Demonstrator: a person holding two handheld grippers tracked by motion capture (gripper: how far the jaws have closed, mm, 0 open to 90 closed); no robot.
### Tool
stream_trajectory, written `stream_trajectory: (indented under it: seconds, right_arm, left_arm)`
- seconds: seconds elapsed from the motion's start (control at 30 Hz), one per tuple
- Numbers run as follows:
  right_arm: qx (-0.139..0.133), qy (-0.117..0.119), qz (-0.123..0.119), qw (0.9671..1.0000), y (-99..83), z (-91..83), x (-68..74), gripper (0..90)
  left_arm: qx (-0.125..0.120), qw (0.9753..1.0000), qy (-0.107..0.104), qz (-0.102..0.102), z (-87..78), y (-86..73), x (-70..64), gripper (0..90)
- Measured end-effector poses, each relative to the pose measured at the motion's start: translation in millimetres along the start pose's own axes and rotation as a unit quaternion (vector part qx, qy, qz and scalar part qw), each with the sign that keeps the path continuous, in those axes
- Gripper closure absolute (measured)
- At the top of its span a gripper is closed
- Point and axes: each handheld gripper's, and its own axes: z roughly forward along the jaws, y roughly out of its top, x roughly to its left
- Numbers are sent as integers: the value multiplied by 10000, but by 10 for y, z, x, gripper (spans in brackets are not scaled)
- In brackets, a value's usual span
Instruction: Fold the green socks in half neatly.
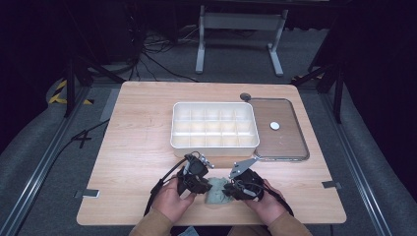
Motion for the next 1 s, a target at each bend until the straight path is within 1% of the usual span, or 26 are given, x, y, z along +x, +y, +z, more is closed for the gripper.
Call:
stream_trajectory:
  seconds: [0.07, 0.1, 0.2, 0.27, 0.3, 0.33, 0.37, 0.4, 0.43, 0.5, 0.57, 0.6, 0.63, 0.7, 0.73, 0.8, 0.83, 0.87, 0.9, 0.93, 1.0]
  right_arm:
    - [8, -30, -43, 10000, 0, 1, 9, 779]
    - [11, -69, -78, 9999, 2, 3, 23, 780]
    - [30, -117, -106, 9999, 9, 2, 36, 794]
    - [25, -114, -99, 9999, 10, 1, 35, 801]
    - [27, -118, -90, 9999, 10, 0, 37, 805]
    - [18, -124, -89, 9999, 10, -1, 36, 811]
    - [13, -134, -88, 9999, 10, -1, 37, 818]
    - [14, -154, -96, 9998, 11, 0, 38, 822]
    - [13, -158, -94, 9998, 12, 1, 45, 827]
    - [4, -180, -105, 9998, 12, 3, 49, 835]
    - [1, -161, -86, 9998, 12, 5, 43, 843]
    - [-1, -160, -79, 9998, 11, 6, 43, 844]
    - [-2, -157, -82, 9998, 12, 8, 43, 845]
    - [-1, -160, -71, 9998, 12, 10, 43, 846]
    - [-6, -161, -70, 9998, 12, 10, 43, 847]
    - [-7, -161, -83, 9998, 11, 9, 44, 847]
    - [-8, -167, -86, 9998, 10, 9, 45, 847]
    - [-14, -166, -79, 9998, 10, 9, 45, 847]
    - [-21, -169, -76, 9998, 8, 9, 46, 846]
    - [-31, -169, -65, 9998, 6, 9, 47, 845]
    - [-67, -165, -50, 9998, 2, 11, 48, 845]
  left_arm:
    - [17, 10000, 45, -79, -15, -39, 50, 728]
    - [80, 9999, 96, -74, -17, -57, 69, 723]
    - [140, 9997, 193, -9, 16, -119, 77, 707]
    - [157, 9997, 188, 31, 36, -129, 71, 701]
    - [223, 9995, 188, 122, 61, -132, 62, 702]
    - [288, 9993, 159, 169, 85, -132, 55, 706]
    - [384, 9990, 135, 174, 104, -129, 46, 714]
    - [429, 9988, 137, 179, 126, -130, 37, 721]
    - [374, 9989, 130, 271, 134, -128, 39, 733]
    - [385, 9988, 155, 270, 137, -124, 27, 750]
    - [341, 9989, 133, 282, 148, -122, 18, 765]
    - [296, 9989, 70, 345, 162, -114, 13, 772]
    - [299, 9988, 68, 371, 168, -111, 0, 778]
    - [305, 9985, 93, 447, 175, -99, -19, 785]
    - [286, 9985, 141, 438, 180, -100, -34, 786]
    - [292, 9982, 184, 489, 183, -91, -44, 786]
    - [260, 9980, 226, 523, 188, -84, -59, 786]
    - [236, 9982, 226, 498, 185, -82, -75, 787]
    - [182, 9978, 234, 591, 177, -73, -85, 787]
    - [129, 9977, 223, 626, 167, -68, -99, 787]
    - [-68, 9971, 163, 740, 132, -57, -136, 784]
